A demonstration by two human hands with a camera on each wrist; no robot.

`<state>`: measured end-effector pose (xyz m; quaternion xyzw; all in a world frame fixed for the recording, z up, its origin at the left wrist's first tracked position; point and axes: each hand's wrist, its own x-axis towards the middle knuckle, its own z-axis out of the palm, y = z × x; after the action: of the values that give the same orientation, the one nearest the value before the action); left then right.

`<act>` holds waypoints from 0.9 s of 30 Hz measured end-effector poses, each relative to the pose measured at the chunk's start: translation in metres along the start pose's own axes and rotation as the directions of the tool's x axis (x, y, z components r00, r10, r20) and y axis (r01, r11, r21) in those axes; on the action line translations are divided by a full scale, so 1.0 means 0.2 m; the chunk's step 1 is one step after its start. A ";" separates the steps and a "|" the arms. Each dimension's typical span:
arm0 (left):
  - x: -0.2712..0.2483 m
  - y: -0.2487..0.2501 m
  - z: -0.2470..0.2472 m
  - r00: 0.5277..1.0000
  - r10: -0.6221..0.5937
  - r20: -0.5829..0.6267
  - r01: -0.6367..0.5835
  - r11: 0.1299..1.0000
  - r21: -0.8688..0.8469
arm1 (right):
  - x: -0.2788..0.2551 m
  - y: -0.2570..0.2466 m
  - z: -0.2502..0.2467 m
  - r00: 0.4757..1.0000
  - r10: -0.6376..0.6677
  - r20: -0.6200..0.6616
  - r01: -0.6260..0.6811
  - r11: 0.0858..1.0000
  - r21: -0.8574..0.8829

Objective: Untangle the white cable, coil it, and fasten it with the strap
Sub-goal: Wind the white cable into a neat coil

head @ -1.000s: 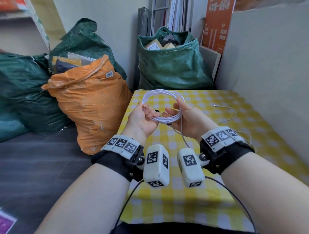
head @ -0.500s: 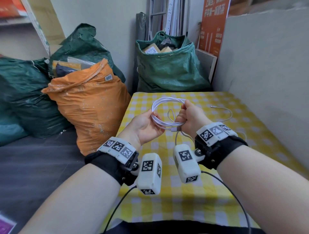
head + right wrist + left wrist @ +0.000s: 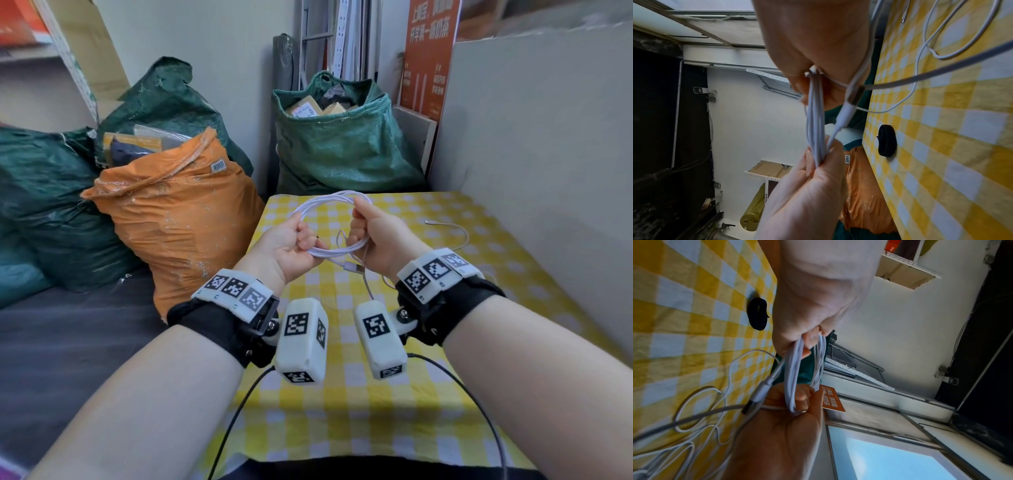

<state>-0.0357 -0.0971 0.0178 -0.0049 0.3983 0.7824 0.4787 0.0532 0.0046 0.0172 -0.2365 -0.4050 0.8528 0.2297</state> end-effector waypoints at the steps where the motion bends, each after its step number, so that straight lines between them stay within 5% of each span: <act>1: 0.01 0.00 0.00 1.000 0.029 -0.009 -0.030 0.999 -0.034 | 0.00 0.00 0.00 1.000 0.006 0.017 -0.006 1.000 -0.004; 9: 0.01 0.04 0.00 0.989 0.124 -0.079 -0.138 0.968 -0.211 | -0.02 0.02 -0.04 0.995 0.069 0.072 -0.064 0.995 -0.073; 14: 0.04 0.00 0.02 0.988 0.136 -0.071 -0.149 0.964 -0.220 | -0.02 0.03 0.01 0.997 0.043 0.067 -0.056 0.975 0.217; 17: 0.06 -0.02 0.02 0.998 0.068 -0.007 -0.068 0.980 -0.186 | 0.01 0.02 0.02 0.999 0.022 -0.025 -0.015 0.968 0.251; 22: 0.02 -0.04 -0.01 0.994 -0.060 0.093 0.043 0.983 0.179 | 0.04 -0.03 -0.04 0.994 -0.030 -0.106 0.045 0.989 0.140; 27: -0.01 0.02 -0.03 0.993 -0.054 0.109 -0.003 0.881 0.473 | 0.00 -0.09 -0.10 0.999 0.045 0.030 -0.037 0.973 -0.230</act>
<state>-0.0390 -0.1034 0.0179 0.1529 0.5475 0.6544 0.4986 0.0687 0.0266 0.0211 -0.2548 -0.4996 0.8090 0.1762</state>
